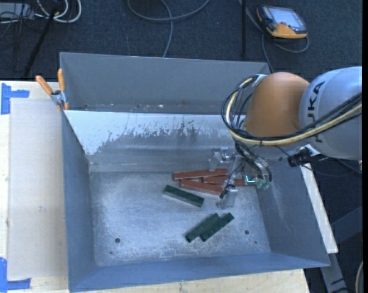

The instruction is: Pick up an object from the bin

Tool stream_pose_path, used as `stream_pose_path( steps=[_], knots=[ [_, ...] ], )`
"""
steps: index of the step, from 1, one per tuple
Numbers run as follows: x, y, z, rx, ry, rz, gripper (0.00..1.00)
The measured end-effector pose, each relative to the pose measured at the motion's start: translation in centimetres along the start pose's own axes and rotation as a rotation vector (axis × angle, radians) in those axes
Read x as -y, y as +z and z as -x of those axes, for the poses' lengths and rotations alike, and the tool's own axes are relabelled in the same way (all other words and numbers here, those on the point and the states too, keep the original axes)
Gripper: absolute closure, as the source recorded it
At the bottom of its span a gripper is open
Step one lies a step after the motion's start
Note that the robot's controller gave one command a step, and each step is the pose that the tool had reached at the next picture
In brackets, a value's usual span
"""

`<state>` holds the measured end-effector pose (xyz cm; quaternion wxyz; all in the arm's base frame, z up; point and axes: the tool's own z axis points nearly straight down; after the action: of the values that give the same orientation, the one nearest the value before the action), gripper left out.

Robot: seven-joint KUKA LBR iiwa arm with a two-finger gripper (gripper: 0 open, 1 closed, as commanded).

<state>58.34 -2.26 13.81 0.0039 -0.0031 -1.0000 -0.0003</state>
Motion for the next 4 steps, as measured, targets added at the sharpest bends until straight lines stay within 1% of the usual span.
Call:
stream_pose_path(
  steps=[1,2,4],
  knots=[
    [5.29,7.28,3.06,0.005,0.049,-0.002,0.00],
    [5.18,7.27,3.11,0.009,0.048,0.000,0.00],
    [5.12,7.23,3.18,0.009,0.047,0.000,0.00]
  ],
)
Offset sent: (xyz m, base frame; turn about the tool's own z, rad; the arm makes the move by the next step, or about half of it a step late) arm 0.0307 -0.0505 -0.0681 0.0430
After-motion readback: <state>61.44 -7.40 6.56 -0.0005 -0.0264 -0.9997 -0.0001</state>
